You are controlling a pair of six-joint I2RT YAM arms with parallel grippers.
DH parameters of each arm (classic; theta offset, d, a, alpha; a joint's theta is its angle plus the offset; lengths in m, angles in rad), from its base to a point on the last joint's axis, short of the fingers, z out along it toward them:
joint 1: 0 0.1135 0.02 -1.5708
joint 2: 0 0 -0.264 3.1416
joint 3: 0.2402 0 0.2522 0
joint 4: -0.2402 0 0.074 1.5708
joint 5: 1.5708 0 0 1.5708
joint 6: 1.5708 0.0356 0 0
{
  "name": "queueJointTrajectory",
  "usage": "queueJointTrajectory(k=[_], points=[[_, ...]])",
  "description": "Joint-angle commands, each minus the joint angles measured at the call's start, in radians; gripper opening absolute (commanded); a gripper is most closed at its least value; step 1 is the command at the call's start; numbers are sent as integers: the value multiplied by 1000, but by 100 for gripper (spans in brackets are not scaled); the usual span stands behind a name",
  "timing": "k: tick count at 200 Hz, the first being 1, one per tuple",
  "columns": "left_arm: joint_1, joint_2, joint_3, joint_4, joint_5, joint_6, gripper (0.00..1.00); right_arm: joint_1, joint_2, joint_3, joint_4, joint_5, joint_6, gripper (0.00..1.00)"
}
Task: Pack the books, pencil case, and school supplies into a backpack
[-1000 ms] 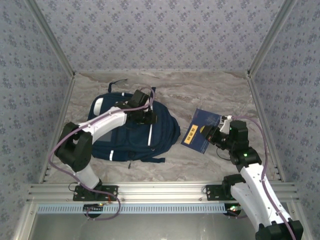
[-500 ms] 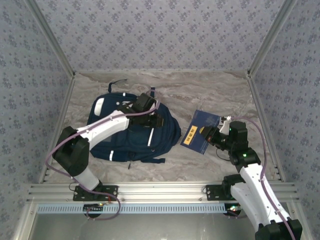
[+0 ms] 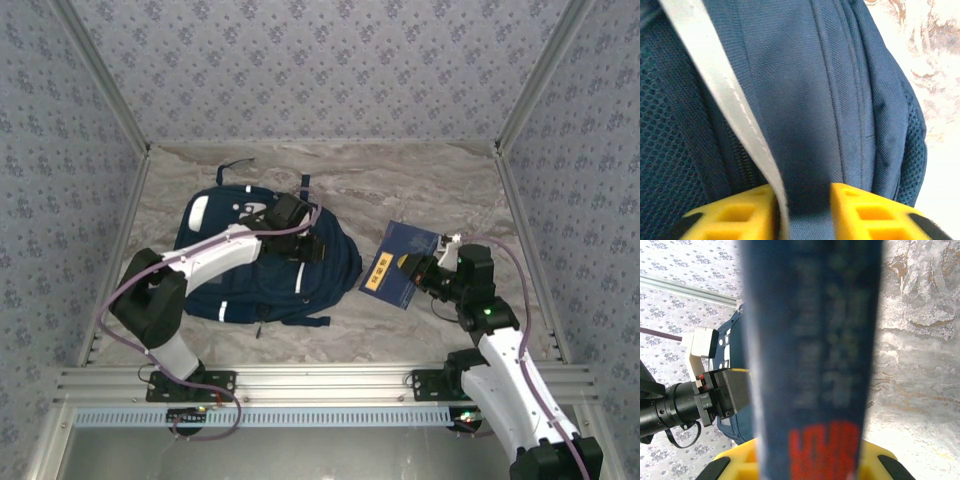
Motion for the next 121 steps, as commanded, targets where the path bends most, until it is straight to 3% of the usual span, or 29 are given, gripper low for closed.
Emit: queueJointTrajectory(k=[1,11,64,103,121], points=[[5,42,4,62,96,-11,14,-6,-7,-15,52,-25,16,0],[6,50,31,49,111,-3,0,-7,-7,-14,50,-26,11,0],[55,-144,171,-225,184,173,0,-18,-7,81,-76,35,-90,0],[149,-358,198,-352,344,282,0,8,22,105,23,-37,-61,0],[199,-437,204,-355,411,307,0,64,55,120,89,-63,-36,0]])
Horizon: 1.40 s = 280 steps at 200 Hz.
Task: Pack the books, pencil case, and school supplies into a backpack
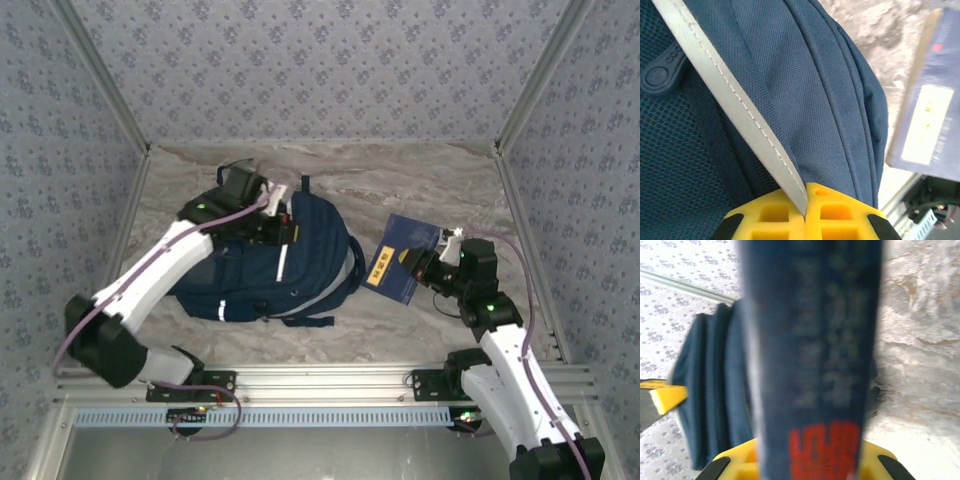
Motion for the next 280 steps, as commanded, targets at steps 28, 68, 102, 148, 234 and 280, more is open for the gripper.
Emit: queueJointTrajectory(k=[28,68,102,148,234,280], points=[[112,-181,59,5,326,114,0,202,109,76,209,-38,48,0],[159,-186,51,107,468,50,0,364,302,78,497,-8,190,0],[166,-191,60,148,494,11,0,437,465,73,725,18,343,0],[183,-202,58,242,513,-72,0,511,596,86,888,53,443,0],[186,-210,52,328,516,-132,0,647,1083,414,967,113,483,6],[195,-204,17,355,462,-146,0,709,1215,639,676,231,272,57]])
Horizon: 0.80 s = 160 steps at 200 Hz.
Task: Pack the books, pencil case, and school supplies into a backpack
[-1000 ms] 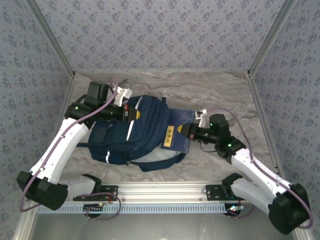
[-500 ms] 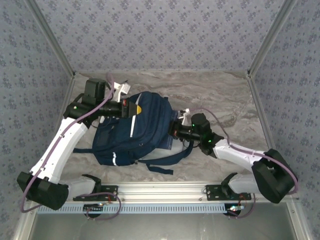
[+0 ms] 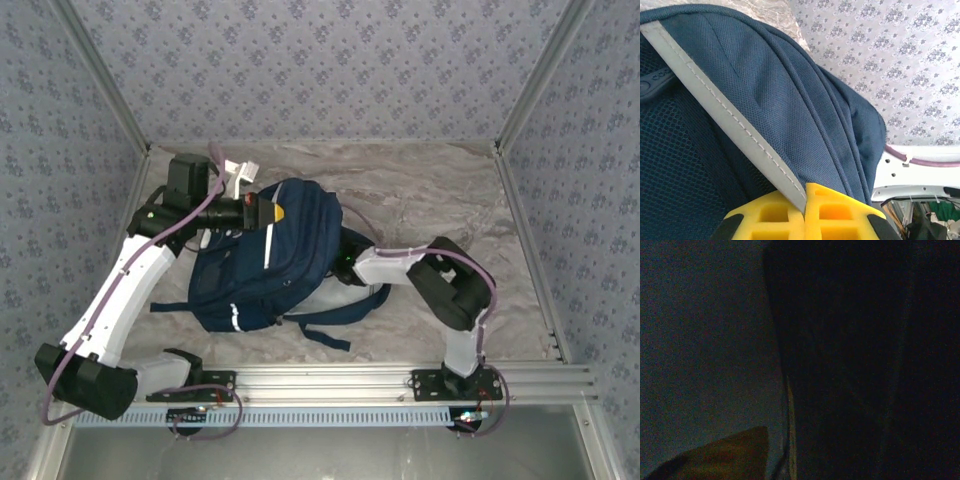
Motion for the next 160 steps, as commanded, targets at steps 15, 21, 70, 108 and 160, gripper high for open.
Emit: queueJointTrajectory(k=[15,21,70,108,160], points=[[10,-59,-6,252,40,-9,0,3,-61,32,-158,126,-162,68],[12,-54,-16,258,33,-16,0,-8,-95,-5,-156,145,-169,73],[6,18,-47,290,-6,-40,0,-115,-432,-277,-275,236,-291,83],[-80,118,-46,305,-67,-39,0,-193,-797,-377,-712,540,-411,79],[-239,378,-5,301,-209,-96,0,-372,-1182,-460,-929,533,-554,69]])
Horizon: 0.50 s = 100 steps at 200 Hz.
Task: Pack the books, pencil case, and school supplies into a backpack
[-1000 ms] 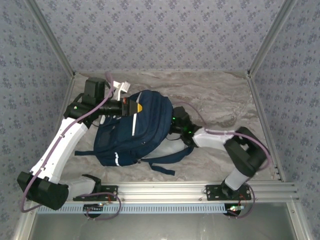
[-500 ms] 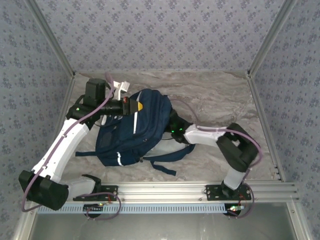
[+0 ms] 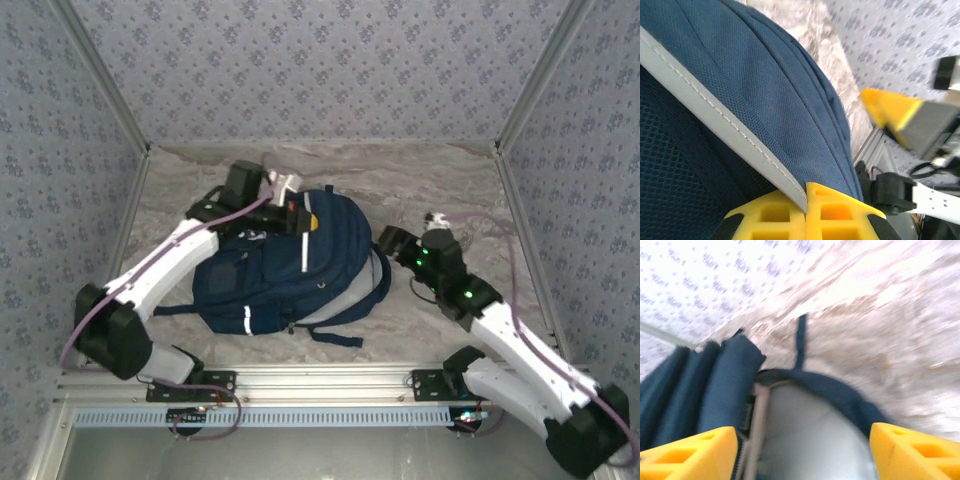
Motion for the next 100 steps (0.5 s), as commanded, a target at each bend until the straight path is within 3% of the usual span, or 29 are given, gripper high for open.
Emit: queueJointTrajectory(k=[1,18,46,73,100], points=[[-37,107,56,86,-82,-47,0,-30,-68,-6,-151,-14,-132,69],[-45,209,96,124,-116,-116,0,-2,-73,11,-131,-112,-219,68],[-44,356,219,176,-145,-199,0,119,-51,-29,-41,-205,-284,57],[-31,437,294,278,-151,-312,0,285,35,-32,-19,-158,-364,56],[-13,444,288,345,-180,-373,0,341,123,-61,8,-139,-366,54]])
